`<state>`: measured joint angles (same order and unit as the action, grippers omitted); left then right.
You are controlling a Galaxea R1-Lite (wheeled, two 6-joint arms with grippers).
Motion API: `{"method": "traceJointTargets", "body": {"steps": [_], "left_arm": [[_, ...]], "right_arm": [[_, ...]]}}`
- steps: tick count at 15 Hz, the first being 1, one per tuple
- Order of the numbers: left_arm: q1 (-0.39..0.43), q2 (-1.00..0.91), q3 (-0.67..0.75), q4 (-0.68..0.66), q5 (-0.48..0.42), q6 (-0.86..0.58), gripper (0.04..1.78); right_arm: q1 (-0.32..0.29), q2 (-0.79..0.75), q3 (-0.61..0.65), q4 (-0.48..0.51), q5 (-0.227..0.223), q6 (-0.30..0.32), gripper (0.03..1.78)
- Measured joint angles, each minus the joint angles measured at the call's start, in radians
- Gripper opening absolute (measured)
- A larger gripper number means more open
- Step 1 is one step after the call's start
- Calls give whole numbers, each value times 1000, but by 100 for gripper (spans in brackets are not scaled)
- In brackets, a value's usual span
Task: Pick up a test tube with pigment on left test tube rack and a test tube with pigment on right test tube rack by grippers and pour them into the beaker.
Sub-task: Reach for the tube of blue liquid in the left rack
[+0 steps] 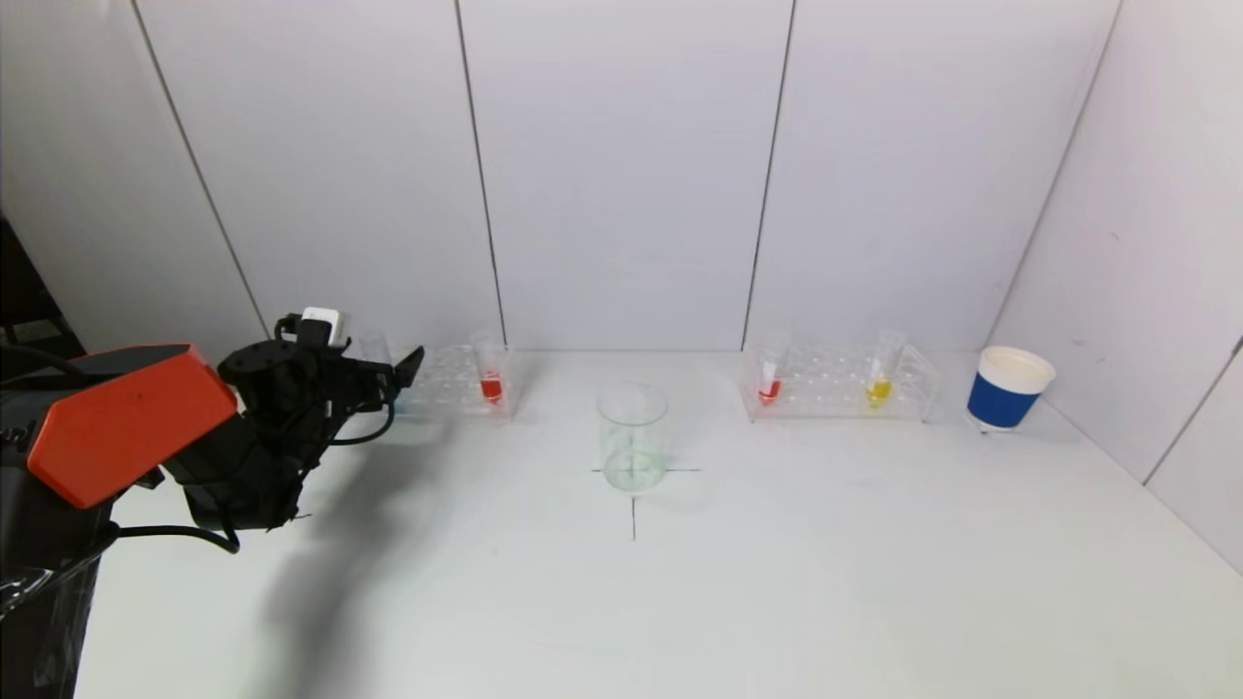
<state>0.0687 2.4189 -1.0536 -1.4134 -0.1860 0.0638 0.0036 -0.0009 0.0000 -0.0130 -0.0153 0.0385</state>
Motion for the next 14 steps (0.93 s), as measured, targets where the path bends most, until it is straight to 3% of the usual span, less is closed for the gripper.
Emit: {"method": "traceJointTargets", "body": {"steps": [7, 9, 12, 14], "left_arm": [[0, 2, -2, 0, 5, 0, 176], [0, 2, -3, 0, 11, 0, 167], [0, 2, -4, 0, 12, 0, 135], [0, 1, -3, 0, 12, 0, 100]], "right_arm": [[0, 0, 0, 0, 0, -1, 177], [0, 0, 0, 0, 0, 0, 177], [0, 0, 0, 0, 0, -1, 177], [0, 0, 0, 0, 0, 0, 177]]}}
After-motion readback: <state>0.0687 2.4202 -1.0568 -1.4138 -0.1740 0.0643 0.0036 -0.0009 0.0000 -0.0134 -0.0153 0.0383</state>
